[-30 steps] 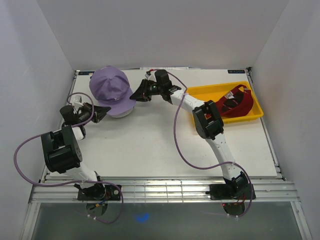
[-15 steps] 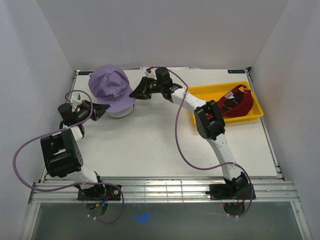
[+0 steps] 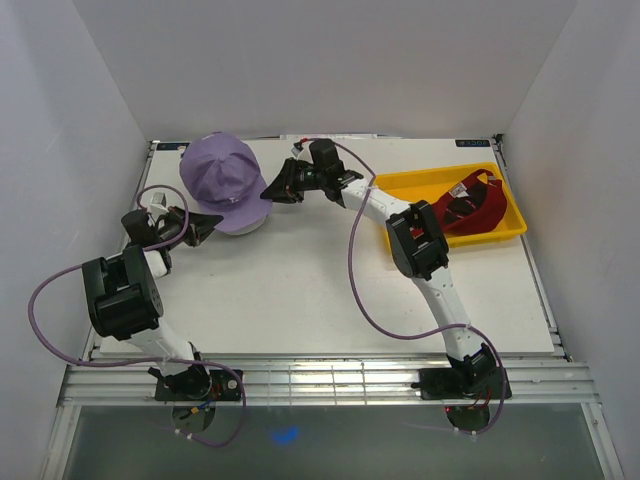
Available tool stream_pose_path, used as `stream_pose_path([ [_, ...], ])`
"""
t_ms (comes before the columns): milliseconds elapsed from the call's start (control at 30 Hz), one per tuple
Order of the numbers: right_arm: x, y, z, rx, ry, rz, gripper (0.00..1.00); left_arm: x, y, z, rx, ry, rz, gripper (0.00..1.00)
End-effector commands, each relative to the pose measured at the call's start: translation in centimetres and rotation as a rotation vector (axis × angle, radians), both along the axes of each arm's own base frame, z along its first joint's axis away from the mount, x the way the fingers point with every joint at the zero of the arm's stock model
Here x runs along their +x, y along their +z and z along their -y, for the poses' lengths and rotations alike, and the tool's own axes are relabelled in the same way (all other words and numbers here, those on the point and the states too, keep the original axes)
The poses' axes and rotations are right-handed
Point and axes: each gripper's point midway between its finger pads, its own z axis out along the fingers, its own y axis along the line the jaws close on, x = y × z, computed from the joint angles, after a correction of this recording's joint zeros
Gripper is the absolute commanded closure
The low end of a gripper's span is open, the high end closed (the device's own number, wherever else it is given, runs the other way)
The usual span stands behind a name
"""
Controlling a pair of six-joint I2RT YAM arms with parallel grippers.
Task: Stack the hats
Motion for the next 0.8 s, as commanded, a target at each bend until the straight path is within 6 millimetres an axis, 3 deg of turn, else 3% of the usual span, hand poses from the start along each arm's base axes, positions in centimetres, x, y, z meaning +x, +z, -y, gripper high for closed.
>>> stream_pose_path([
  [0,-0.3,-0.6,-0.9,0.006,0.021,0.025,0.75,-0.8,-3.4,0.7,0.006,-0.005,-0.117,1.0],
  [233,-0.2,-1.2,-1.0,0.0,0.019,0.02,0.7,-0.7,-3.8,0.5,0.023,-0.012,-0.114,1.0],
  [467,0.1,0.7,-0.8,0.029,0.012,0.057,0.51,-0.6,-1.1,0.4,0.09,-0.015,-0.026,0.69],
  [767,0.6,2.6,-0.3,0.045,-0.011,0.087,0.4,-1.0,-0.2,-0.2,0.185,0.0,-0.034,0.61],
])
